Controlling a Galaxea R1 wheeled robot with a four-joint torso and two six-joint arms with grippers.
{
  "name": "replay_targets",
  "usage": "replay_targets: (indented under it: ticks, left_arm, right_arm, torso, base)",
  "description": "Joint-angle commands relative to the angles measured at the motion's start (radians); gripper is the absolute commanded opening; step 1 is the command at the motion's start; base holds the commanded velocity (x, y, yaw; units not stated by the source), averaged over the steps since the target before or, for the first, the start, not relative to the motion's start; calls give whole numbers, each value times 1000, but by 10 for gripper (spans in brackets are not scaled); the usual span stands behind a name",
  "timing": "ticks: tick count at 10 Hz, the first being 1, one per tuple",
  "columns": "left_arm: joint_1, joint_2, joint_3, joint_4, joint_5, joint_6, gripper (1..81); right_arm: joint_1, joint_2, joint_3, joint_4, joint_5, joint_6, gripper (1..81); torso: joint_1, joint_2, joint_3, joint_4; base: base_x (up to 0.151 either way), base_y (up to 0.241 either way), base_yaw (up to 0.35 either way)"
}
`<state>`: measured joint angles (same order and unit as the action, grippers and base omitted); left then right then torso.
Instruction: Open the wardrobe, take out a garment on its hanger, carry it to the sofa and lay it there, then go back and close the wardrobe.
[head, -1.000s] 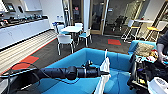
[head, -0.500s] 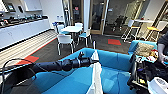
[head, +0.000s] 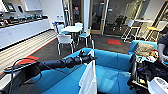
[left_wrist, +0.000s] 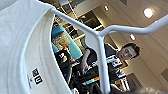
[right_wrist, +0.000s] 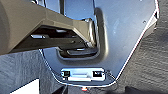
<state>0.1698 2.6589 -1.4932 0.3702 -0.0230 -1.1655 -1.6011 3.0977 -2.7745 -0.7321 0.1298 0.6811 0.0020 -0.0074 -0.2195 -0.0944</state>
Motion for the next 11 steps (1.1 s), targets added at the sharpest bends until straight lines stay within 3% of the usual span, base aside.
replay_targets:
  ticks: [1, 2, 3, 5, 6, 8, 11]
  left_arm:
    - [-198, 52, -80, 13, -63, -39, 10]
    - [-198, 70, -116, 13, -63, -40, 10]
    - [-198, 89, -154, 15, -60, -40, 10]
    - [-197, 106, -209, 19, -54, -40, 10]
    - [-193, 113, -264, 27, -49, -39, 10]
    - [-171, 119, -355, 30, -46, -37, 10]
    - [-123, 159, -513, 62, -40, -39, 10]
  right_arm:
    - [11, 6, 6, -3, -50, 2, 811]
    - [9, 6, 4, -3, -50, 2, 811]
    - [9, 8, 6, -3, -50, 2, 811]
    - [9, 8, 4, -1, -50, 3, 811]
    - [8, 6, 4, 0, -50, 5, 811]
    - [6, 6, 4, 0, -50, 6, 811]
    - [6, 9, 4, 0, -50, 5, 811]
  torso:
    - [0, 0, 0, 0]
    - [0, 0, 0, 0]
    - [0, 0, 0, 47]
    - [0, 0, 0, 85]
    - [0, 0, 0, 43]
    - [0, 0, 0, 79]
    - [0, 0, 0, 80]
  base:
    - [0, 0, 0]
    - [0, 0, 0]
    - [0, 0, 0]
    - [0, 0, 0]
    - [0, 0, 0]
    - [0, 0, 0]
    - [0, 0, 0]
